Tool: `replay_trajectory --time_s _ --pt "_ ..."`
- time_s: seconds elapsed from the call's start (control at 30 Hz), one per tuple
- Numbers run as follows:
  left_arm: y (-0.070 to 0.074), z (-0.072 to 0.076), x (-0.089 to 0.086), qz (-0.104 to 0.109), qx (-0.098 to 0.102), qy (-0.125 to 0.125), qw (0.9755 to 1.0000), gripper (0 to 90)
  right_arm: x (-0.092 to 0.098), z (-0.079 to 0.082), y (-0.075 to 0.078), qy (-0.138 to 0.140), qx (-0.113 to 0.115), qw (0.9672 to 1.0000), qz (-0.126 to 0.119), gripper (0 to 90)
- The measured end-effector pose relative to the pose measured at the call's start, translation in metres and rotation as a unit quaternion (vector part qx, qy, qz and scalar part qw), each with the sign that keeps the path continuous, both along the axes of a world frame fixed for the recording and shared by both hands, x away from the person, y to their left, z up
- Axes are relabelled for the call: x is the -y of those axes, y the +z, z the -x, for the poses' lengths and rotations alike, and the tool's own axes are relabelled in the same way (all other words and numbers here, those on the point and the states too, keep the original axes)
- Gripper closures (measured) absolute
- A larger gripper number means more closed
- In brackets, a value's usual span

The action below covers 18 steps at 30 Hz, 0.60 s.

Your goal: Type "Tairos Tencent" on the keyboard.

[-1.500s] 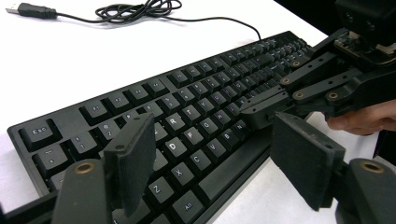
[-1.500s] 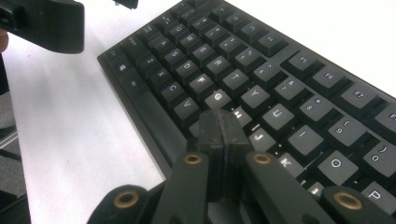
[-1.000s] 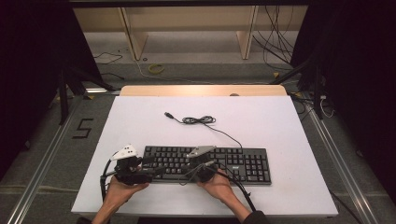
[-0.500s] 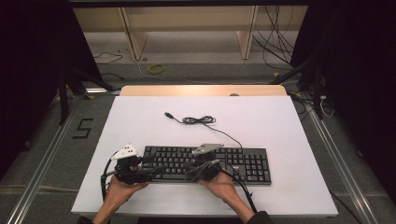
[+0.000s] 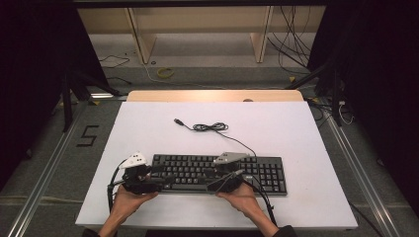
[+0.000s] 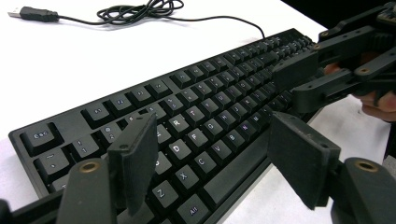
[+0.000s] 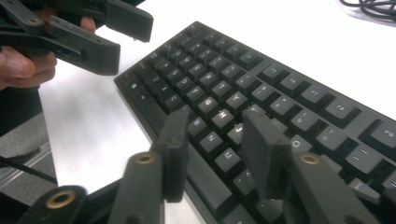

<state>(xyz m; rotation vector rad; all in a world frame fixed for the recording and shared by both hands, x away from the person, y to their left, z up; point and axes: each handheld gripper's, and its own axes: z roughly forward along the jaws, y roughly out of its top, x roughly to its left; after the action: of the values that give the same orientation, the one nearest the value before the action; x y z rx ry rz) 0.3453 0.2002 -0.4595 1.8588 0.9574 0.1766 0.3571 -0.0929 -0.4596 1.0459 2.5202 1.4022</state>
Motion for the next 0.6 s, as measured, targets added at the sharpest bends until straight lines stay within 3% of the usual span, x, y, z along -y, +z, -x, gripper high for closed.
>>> replay_trajectory --time_s 0.1,0.6 --pt "0.0 -0.001 0.001 -0.006 -0.001 -0.005 1.0 34.0 0.004 0.002 0.0 -0.002 0.0 1.0 -0.003 53.4" --pt "-0.003 -0.006 0.008 -0.024 -0.006 -0.015 0.9996 46.5 0.019 0.007 0.002 -0.013 0.006 0.9998 -0.014 43.2"
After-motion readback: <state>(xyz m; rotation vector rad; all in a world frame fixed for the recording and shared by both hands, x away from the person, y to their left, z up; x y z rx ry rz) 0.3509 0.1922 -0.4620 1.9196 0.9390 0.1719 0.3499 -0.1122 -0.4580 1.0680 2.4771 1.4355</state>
